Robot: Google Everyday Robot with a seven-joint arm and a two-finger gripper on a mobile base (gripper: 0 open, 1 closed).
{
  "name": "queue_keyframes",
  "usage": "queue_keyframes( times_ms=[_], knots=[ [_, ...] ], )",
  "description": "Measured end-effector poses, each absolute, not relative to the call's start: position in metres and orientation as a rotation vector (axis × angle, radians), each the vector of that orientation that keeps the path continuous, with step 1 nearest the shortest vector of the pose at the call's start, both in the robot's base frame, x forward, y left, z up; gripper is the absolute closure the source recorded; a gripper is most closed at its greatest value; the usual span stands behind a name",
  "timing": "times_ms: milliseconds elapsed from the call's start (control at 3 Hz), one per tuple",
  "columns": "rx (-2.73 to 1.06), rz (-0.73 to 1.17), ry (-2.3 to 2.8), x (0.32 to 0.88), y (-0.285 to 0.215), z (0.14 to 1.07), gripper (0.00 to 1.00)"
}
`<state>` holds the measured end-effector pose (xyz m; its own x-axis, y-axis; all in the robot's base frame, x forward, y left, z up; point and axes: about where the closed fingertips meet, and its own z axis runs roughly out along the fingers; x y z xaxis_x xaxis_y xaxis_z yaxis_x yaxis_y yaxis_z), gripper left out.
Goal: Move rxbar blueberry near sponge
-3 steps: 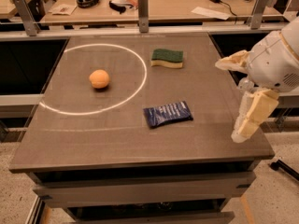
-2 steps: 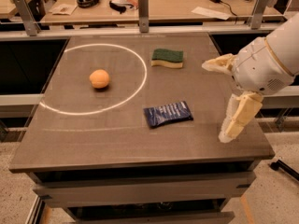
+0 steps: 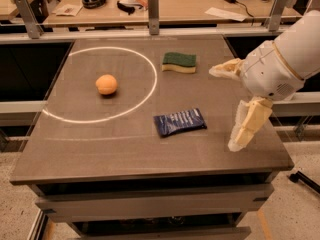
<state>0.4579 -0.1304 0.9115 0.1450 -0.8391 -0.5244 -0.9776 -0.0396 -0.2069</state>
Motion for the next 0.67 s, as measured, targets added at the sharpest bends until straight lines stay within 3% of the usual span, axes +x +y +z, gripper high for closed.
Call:
queue_keyframes(
  times_ms=[667],
  knots=[
    [-2.013,0.450,1.672,0.471,-0.105,0.888,0.00]
  ],
)
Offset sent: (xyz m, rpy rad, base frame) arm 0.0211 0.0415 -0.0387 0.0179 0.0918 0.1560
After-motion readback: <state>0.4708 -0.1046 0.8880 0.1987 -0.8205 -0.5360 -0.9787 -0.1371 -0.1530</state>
